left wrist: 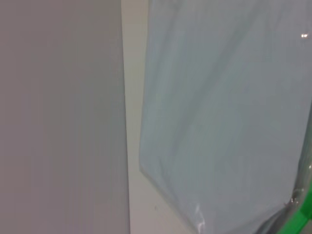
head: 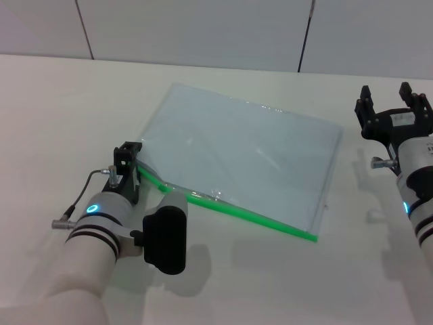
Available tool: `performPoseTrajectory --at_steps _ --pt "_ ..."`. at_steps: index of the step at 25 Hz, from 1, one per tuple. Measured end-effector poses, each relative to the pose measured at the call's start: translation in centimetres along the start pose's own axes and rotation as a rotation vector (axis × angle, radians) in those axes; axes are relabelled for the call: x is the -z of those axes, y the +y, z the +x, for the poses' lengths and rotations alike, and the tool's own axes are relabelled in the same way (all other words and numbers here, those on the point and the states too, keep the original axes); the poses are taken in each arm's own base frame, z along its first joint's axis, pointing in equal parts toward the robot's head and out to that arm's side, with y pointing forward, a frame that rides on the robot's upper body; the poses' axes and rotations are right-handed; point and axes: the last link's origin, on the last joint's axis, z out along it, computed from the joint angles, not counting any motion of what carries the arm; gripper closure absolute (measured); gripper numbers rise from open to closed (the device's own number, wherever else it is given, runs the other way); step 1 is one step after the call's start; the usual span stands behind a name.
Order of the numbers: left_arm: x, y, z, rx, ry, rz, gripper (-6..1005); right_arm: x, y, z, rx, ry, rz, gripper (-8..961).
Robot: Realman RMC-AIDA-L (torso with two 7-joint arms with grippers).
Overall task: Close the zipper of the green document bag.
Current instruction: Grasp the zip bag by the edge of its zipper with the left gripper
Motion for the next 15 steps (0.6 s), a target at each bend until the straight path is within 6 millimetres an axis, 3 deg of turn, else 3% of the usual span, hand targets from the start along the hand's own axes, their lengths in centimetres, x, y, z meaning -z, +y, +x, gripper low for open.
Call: performPoseTrajectory --at_steps 15 --pt "-0.02 -0.56 -0.16 -0.007 -0.014 0.034 584 -0.01 -0.09 0.01 0.002 0.0 0.001 298"
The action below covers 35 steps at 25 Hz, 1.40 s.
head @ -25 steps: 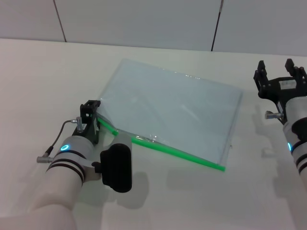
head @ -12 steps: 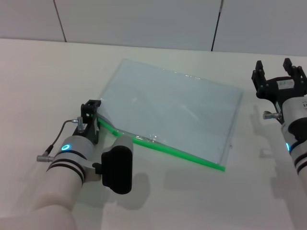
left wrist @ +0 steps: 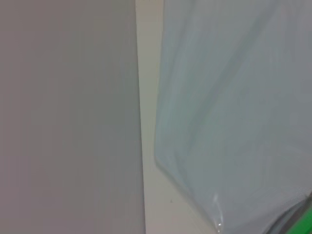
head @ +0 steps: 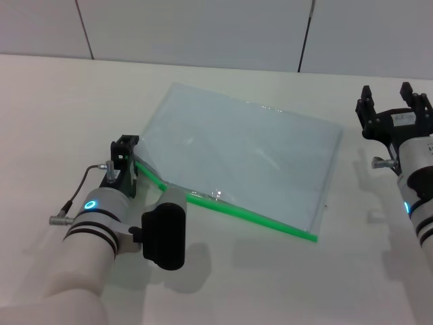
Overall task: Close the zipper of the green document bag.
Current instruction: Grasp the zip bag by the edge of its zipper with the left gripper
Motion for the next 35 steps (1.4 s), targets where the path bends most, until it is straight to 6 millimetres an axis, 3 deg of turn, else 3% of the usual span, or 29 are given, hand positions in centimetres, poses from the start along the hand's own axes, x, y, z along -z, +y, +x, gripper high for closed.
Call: performPoseTrajectory --at_steps 35 --pt "-0.13 -0.25 0.81 -0.088 0.055 0.009 697 0.23 -0.06 -0.06 0.001 -0.013 0.007 299"
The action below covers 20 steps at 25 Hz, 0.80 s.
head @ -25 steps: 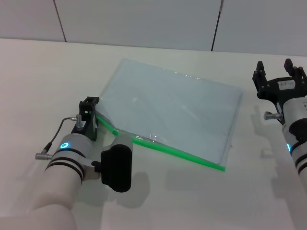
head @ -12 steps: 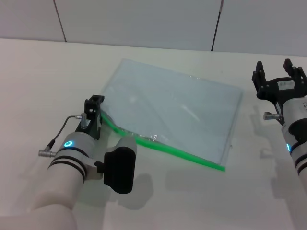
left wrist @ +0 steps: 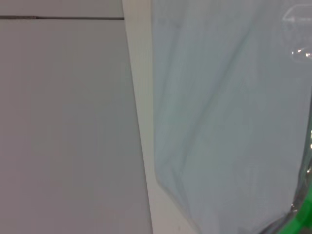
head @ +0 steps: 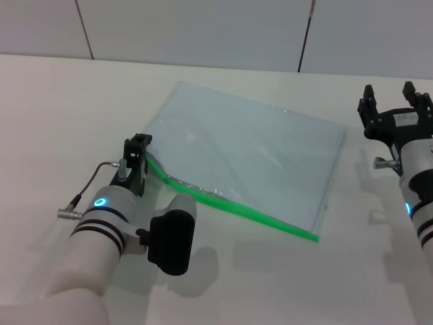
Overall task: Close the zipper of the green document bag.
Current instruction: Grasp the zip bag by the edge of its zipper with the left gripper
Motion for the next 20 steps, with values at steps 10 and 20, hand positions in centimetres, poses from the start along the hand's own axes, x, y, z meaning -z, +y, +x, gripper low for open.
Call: performPoseTrajectory --at_steps 10,20 --pt "0.02 -0.23 0.14 -0.006 0.004 0.015 729 0.08 0.02 0.0 0.002 -0.002 -0.002 299" --pt "0.09 -0.59 0.04 0.008 -0.001 0.044 927 0.31 0.43 0.13 0.011 0.0 -0.025 298"
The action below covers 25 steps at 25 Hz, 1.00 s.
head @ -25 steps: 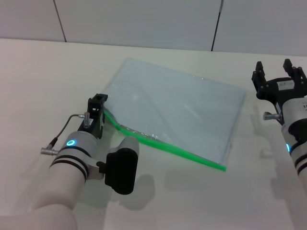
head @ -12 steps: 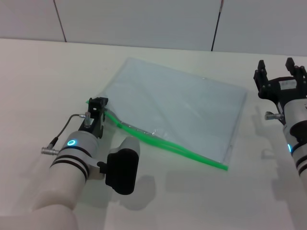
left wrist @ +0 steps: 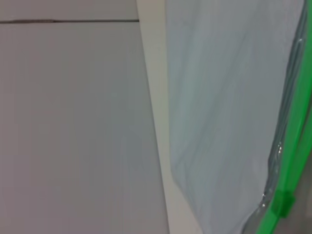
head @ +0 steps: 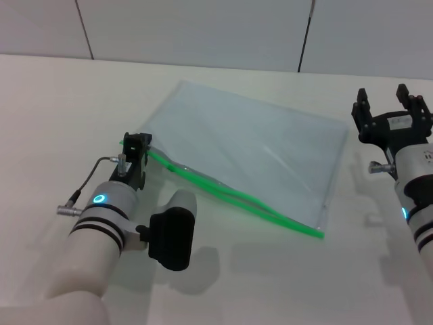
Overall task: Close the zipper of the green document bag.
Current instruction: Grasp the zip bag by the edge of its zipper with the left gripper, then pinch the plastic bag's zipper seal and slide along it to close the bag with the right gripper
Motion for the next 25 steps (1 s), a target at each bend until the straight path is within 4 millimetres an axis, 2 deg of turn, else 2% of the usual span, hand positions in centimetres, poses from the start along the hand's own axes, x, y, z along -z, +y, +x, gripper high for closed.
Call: performPoseTrajectory --at_steps 13,19,25 --pt "0.0 -1.0 -0.4 0.085 -0.019 0.065 945 1.0 1.8 -0.2 0.014 -0.022 -0.094 303" --pt "0.2 -1.6 -0.4 0.111 -0.011 0.108 947 2.6 3.9 -0.5 0.056 -0.069 -0.223 304" --pt "0.2 -1.8 -0.4 0.124 -0.006 0.131 947 3.3 6.0 -0.4 0.102 -0.051 -0.368 306"
